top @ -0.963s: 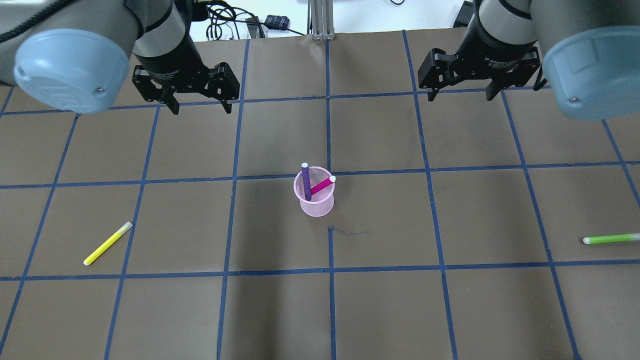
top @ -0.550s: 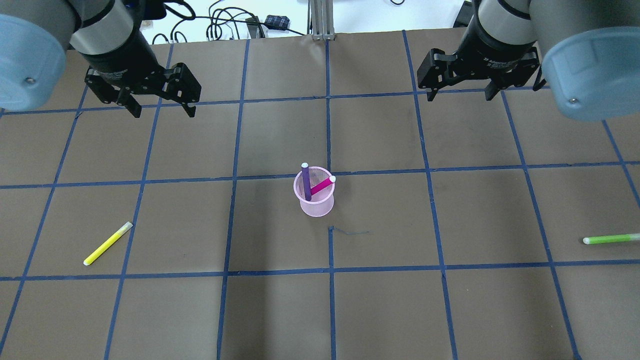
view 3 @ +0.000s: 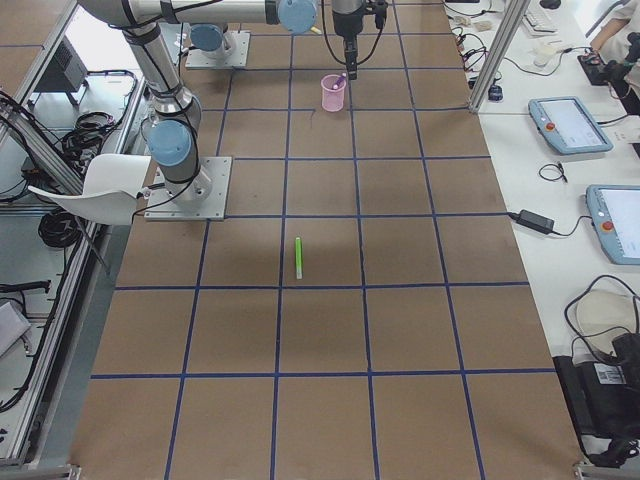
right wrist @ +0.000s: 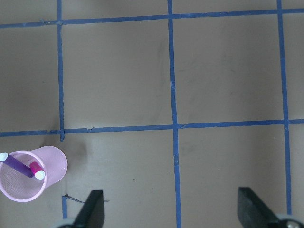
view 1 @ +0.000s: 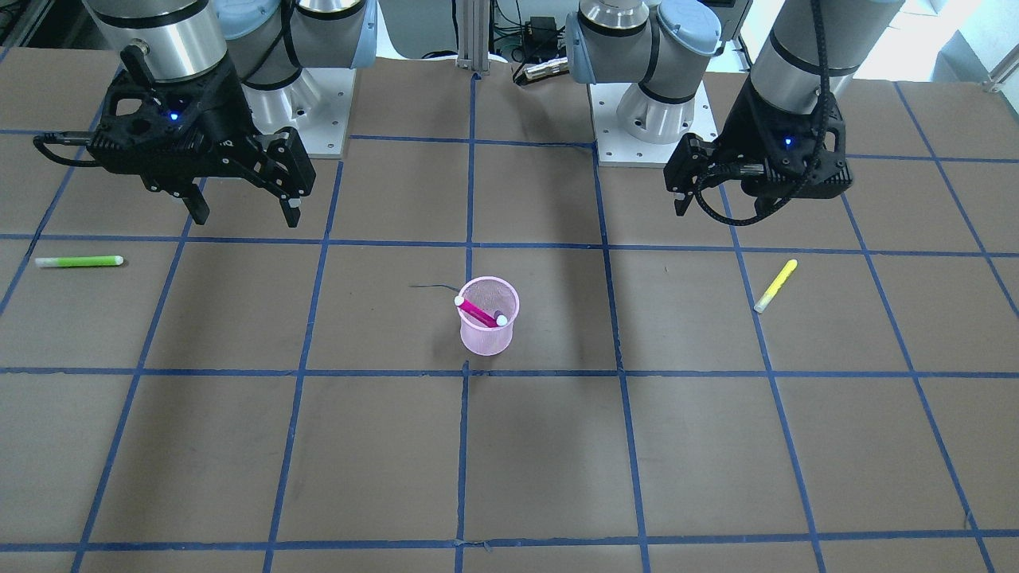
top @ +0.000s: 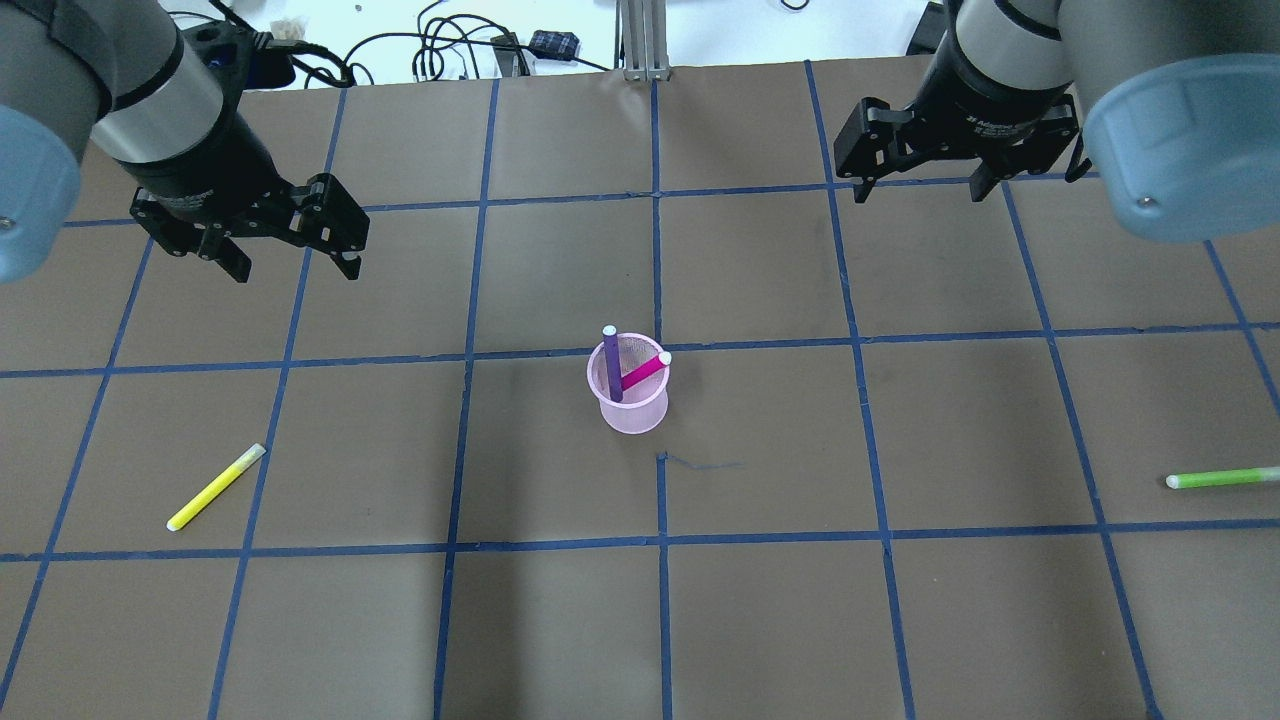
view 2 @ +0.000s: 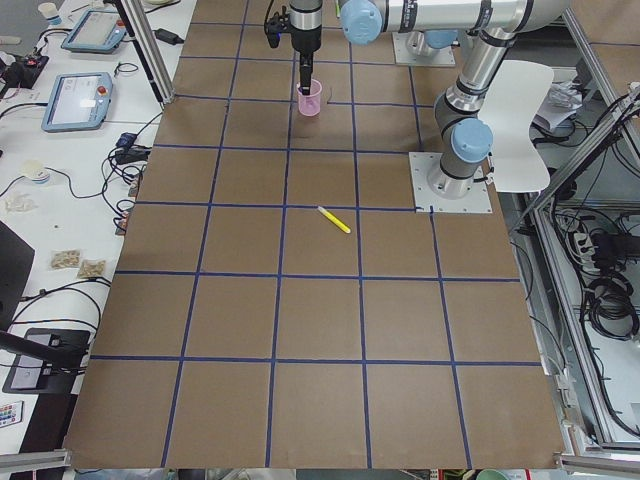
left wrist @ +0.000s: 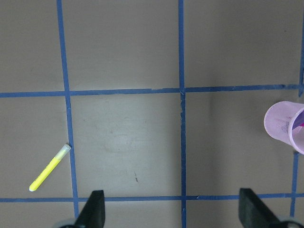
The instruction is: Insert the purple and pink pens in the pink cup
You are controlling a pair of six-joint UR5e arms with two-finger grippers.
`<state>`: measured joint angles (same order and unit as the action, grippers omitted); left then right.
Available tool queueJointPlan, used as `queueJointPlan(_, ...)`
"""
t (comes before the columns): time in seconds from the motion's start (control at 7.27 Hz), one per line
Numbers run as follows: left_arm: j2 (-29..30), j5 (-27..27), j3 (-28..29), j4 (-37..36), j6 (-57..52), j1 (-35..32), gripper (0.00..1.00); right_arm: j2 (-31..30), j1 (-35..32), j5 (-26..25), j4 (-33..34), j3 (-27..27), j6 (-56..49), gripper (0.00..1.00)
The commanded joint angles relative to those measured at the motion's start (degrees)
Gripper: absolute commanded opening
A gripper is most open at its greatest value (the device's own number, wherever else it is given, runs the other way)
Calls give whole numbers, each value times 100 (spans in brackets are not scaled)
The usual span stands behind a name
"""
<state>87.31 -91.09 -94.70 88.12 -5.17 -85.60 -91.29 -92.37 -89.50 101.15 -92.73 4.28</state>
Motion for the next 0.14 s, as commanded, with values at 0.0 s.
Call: queueJointPlan(0.0, -56, 4, -49, -32, 7, 8, 100, 6, 0, 2, 1, 0, 2, 100)
